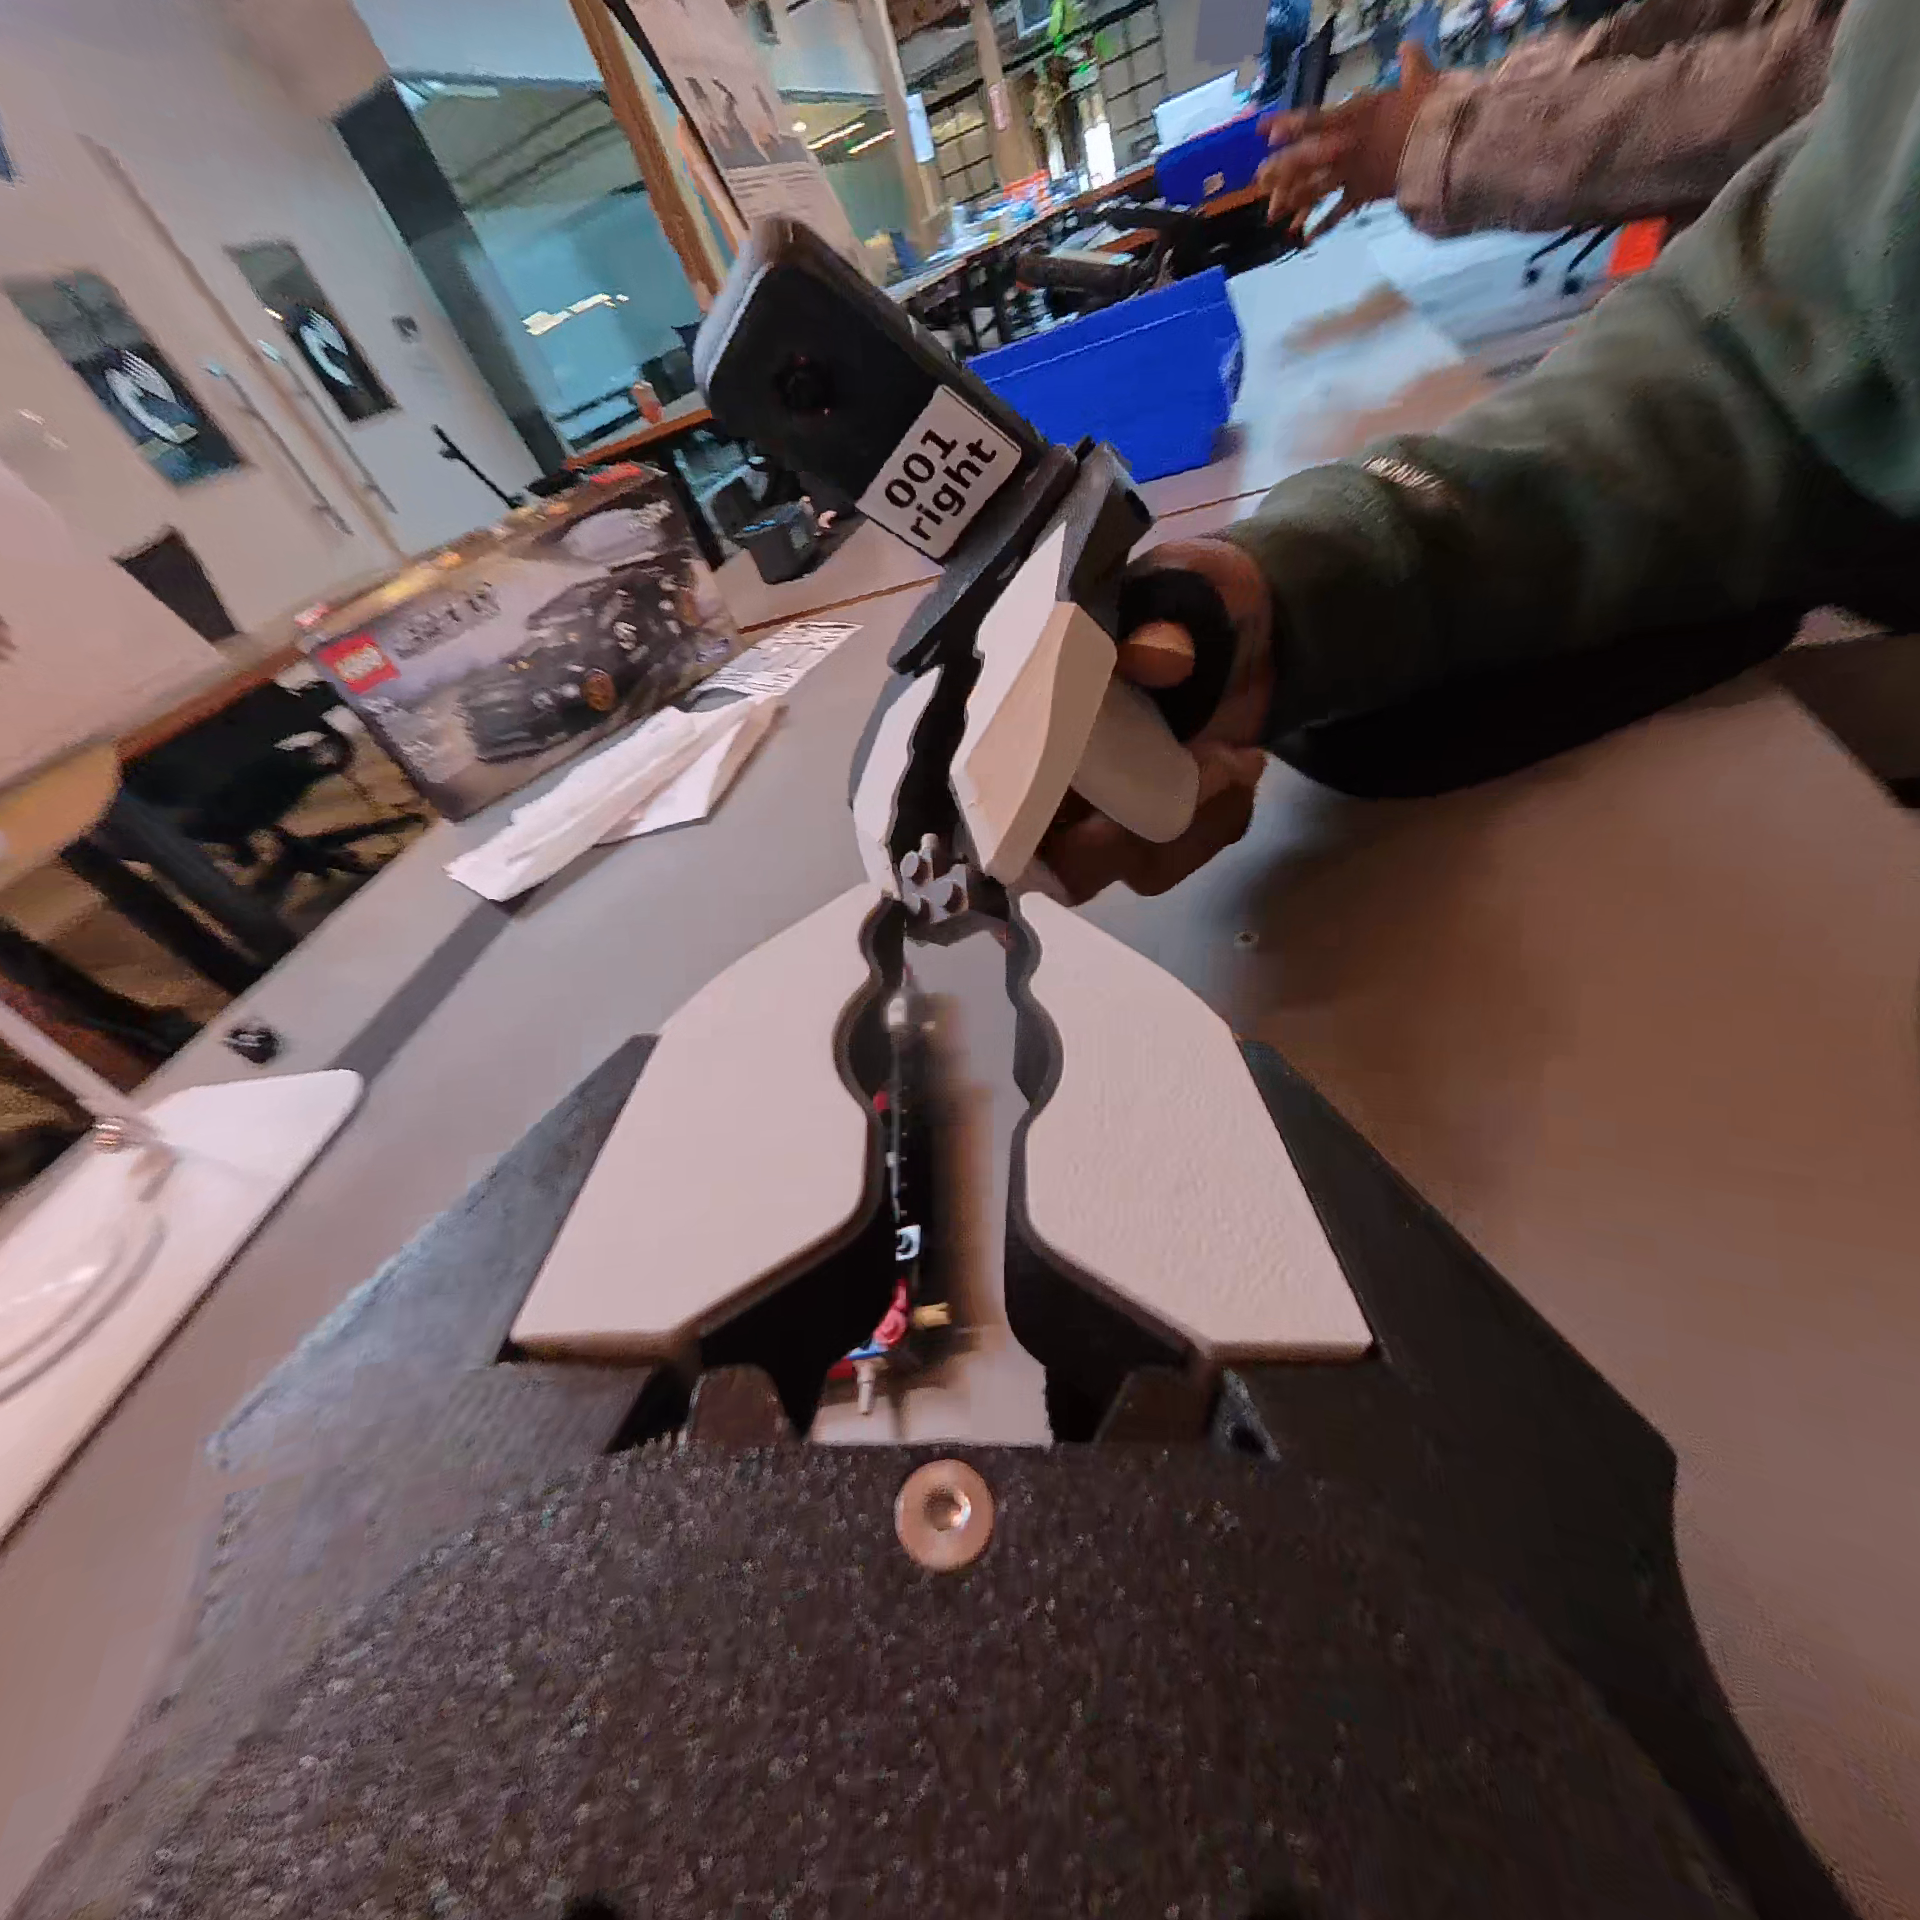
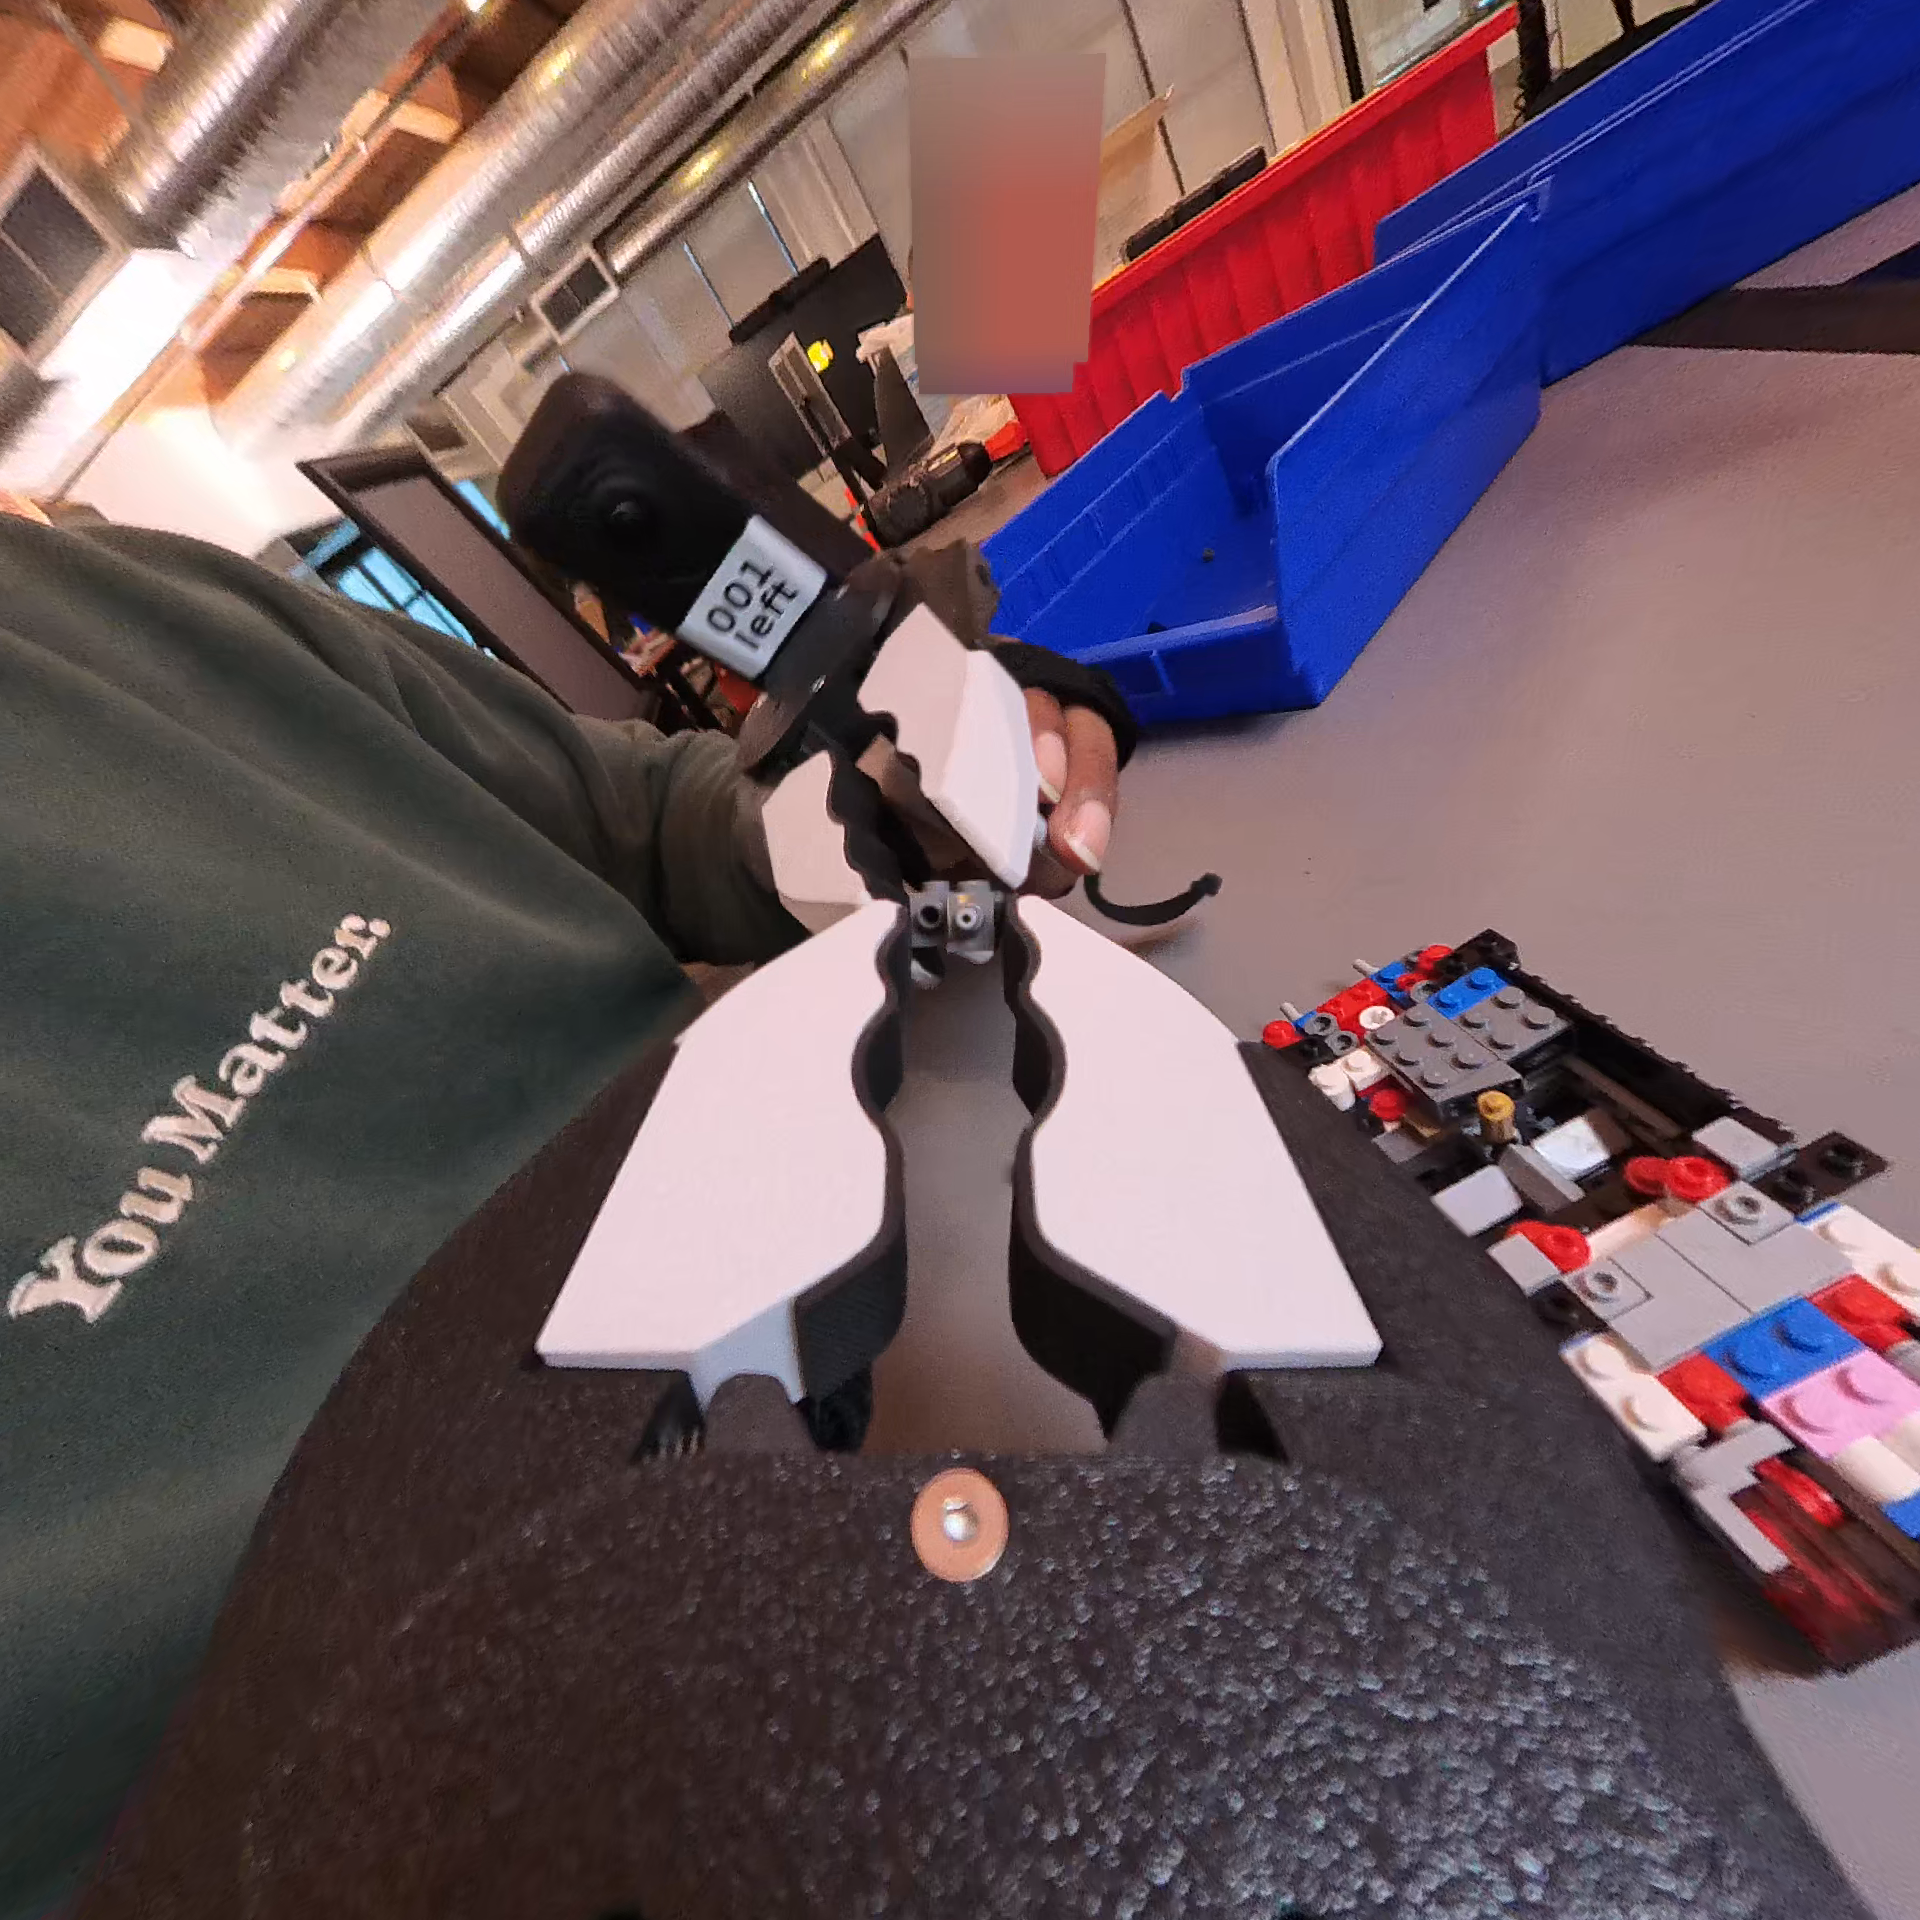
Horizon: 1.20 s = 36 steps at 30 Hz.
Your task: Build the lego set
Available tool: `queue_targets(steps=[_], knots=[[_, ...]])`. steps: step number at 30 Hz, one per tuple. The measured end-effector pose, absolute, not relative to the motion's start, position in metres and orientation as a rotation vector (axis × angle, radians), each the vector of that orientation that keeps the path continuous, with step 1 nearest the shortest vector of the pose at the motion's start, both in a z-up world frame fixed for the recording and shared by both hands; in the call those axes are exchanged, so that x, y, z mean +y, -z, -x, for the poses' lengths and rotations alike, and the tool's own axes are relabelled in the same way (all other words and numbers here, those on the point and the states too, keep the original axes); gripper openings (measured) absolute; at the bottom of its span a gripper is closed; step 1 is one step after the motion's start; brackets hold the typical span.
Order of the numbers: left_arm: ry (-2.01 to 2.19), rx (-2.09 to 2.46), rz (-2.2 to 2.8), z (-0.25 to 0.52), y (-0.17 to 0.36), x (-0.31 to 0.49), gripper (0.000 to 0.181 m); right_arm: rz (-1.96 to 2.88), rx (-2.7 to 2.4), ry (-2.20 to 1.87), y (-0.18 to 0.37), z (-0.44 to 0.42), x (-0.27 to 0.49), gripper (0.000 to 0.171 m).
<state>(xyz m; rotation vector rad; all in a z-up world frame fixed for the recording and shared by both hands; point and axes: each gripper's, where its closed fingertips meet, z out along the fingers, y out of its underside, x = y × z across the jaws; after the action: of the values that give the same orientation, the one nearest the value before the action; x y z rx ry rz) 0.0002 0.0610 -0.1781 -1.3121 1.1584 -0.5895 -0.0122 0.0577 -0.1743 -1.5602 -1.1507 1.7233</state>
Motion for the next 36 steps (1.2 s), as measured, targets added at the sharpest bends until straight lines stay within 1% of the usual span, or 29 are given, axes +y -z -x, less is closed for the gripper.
queue_targets(steps=[8,16,20,22,25,30,32,36], knots=[[0.311,1.212,1.213,0.002,0.175,0.065,0.013,1.604,-1.05,-1.836,0.174,0.014,0.063,0.016],[0.227,1.248,1.184,0.005,0.175,0.066,0.012,1.591,-1.012,-1.809,0.171,0.008,0.074,0.016],[0.196,1.263,1.168,0.004,0.176,0.065,0.012,1.589,-1.026,-1.79,0.172,0.008,0.073,0.011],[0.192,1.264,1.165,0.004,0.175,0.065,0.012,1.578,-1.041,-1.787,0.171,0.007,0.072,0.01],[0.177,1.266,1.168,0.005,0.176,0.066,0.012,1.564,-1.064,-1.779,0.17,0.006,0.07,0.015],[0.171,1.284,1.144,0.003,0.176,0.062,0.012,1.569,-1.105,-1.747,0.174,0.008,0.066,0.014],[0.177,1.288,1.144,0.002,0.176,0.062,0.012,1.562,-1.122,-1.73,0.176,0.009,0.065,0.008],[0.354,1.233,1.202,0.0,0.174,0.059,0.013,1.508,-1.174,-1.648,0.173,0.006,0.065,0.008]])
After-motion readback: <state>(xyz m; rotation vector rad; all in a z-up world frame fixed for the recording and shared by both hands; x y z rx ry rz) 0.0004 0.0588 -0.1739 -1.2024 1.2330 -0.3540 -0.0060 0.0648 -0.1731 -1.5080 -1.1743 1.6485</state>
